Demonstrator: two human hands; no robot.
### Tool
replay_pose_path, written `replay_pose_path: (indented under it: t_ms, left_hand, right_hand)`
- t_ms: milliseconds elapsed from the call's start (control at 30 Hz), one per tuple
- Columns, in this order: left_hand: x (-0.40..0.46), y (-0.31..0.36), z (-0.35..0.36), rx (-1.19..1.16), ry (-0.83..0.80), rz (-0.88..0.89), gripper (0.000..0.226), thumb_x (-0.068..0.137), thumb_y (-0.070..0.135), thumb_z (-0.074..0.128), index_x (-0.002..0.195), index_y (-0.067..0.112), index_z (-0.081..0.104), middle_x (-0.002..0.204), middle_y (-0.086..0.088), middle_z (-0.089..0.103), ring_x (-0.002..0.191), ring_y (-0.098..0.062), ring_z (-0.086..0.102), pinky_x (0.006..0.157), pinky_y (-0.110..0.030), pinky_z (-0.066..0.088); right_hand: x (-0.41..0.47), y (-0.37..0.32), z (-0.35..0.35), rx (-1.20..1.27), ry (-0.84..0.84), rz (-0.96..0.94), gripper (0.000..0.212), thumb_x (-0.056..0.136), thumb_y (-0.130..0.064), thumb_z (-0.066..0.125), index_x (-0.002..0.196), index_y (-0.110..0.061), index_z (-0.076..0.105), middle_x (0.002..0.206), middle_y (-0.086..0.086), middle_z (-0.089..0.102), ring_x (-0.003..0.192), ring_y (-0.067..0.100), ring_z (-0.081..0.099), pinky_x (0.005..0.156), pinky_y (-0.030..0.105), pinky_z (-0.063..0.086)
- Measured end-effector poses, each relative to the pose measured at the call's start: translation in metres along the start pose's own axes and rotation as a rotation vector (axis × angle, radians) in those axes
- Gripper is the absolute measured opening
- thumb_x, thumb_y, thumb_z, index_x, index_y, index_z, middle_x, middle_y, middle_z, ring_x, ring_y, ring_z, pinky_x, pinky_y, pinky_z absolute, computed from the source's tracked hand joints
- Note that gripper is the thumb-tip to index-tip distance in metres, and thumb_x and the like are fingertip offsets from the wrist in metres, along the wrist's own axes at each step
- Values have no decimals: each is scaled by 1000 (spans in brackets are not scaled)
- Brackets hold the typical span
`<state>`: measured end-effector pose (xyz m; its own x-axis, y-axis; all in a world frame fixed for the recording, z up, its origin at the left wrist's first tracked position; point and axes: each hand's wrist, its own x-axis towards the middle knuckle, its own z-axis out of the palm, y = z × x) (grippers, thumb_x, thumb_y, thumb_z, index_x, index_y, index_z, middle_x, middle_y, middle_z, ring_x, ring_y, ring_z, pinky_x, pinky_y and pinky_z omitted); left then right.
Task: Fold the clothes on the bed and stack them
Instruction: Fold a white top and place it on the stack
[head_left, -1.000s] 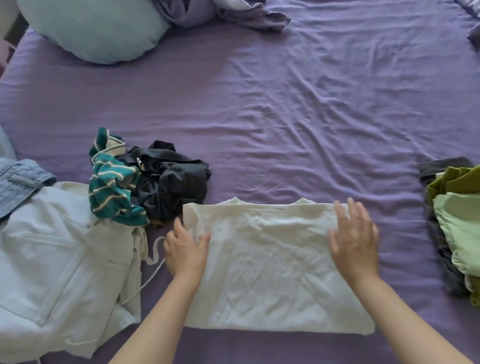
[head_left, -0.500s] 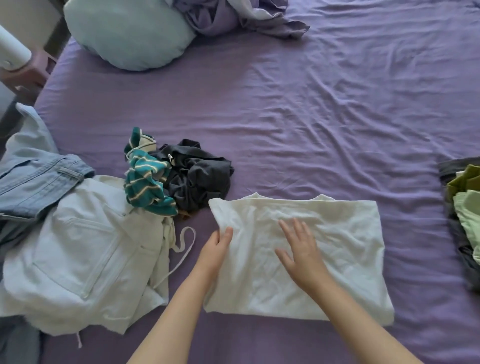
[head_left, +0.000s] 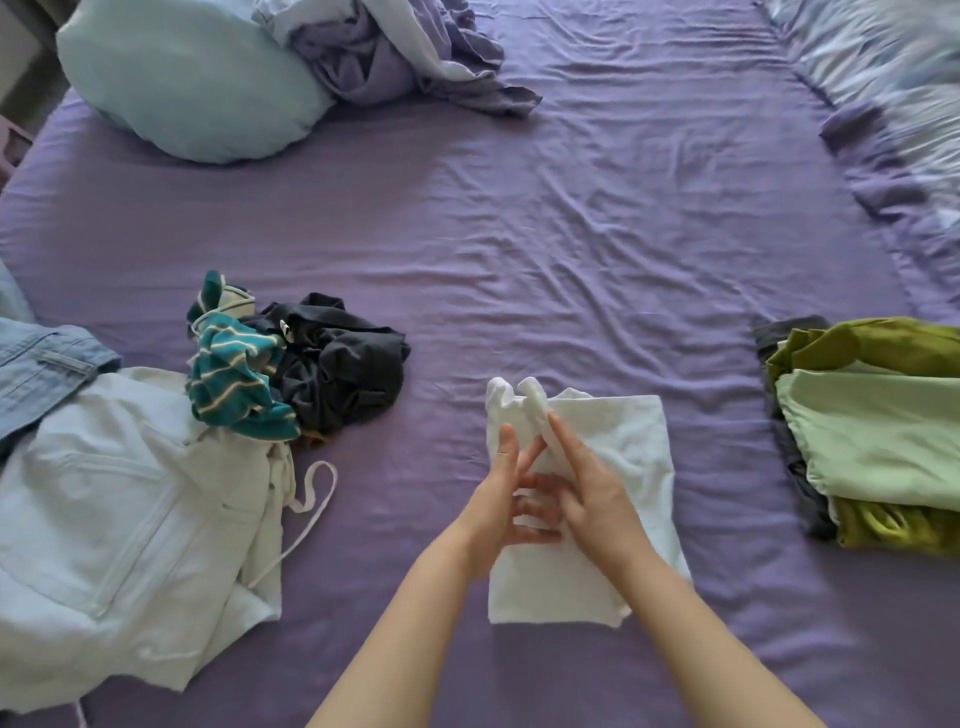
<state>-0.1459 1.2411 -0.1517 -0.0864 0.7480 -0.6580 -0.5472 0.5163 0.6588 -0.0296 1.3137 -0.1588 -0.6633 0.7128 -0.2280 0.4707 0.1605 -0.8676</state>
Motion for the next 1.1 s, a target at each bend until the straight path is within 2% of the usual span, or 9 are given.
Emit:
replay_pose_path:
  t_ms: [133,200,300,467,633,767,833,1000,1100]
  left_hand:
    - [18,-10,31,339,166,120,49,83,68,36,111,36,60,99,4,59,80,-14,59,81,-32,53]
    - [30,-27,30,623,333,196,37,93,50,50,119,26,60,108,0,59,98,-16,58,88,-29,45]
    - [38,-51,24,850,482,124,45,93,29,58,136,17,50,123,-9,51,117,-24,49,103,-35,37]
    - [42,-69,24,645,587,23,50,85,21,63,132,10,49,119,-13,56,110,-31,56,96,-46,46]
    - [46,-65,27,641,591,-8,53,83,23,64,132,16,47,119,-11,54,107,-28,56,92,-46,49]
    - [50,-65,31,635,591,-52,64,86,25,64,141,13,35,128,-10,53,115,-27,53,96,-44,46]
    - [50,-67,33,623,592,-85,51,89,27,61,131,10,39,122,-7,59,110,-26,57,92,-42,47]
    - [49,-73,32,558,589,-97,34,91,33,59,115,13,44,114,-5,59,103,-23,59,89,-40,49]
    - [46,-68,32,215,543,-147,34,91,33,60,117,16,48,112,-1,61,98,-19,63,81,-37,55]
  right_hand:
    - [0,40,-56,-34,116,142,72,91,3,48,141,-42,21,135,-17,41,121,2,43,88,0,29]
    - [2,65,-77,-10,156,257,70,93,-7,52,148,-35,18,142,-15,36,131,10,39,98,12,28]
    - [2,93,-88,145,127,464,83,90,-18,63,152,-22,7,143,0,44,126,19,47,103,35,39]
    - [-14,109,-71,3,186,525,59,79,-27,71,131,-19,44,118,0,61,93,14,52,77,29,38]
    - [-13,107,-76,-133,161,355,53,86,-18,60,137,-19,42,120,0,59,101,21,54,73,25,31]
    - [-16,109,-78,-216,164,497,49,86,-27,63,129,-11,44,123,8,54,102,24,51,78,33,40]
    - [-18,112,-75,-327,132,579,48,88,-37,61,123,-7,46,124,13,50,110,31,51,83,39,44]
    - [-19,114,-73,-113,46,739,51,83,-55,58,107,-10,49,109,8,60,102,31,57,88,43,48]
    - [-18,115,-73,56,56,747,46,80,-52,63,106,-15,57,104,0,62,98,25,60,89,44,49]
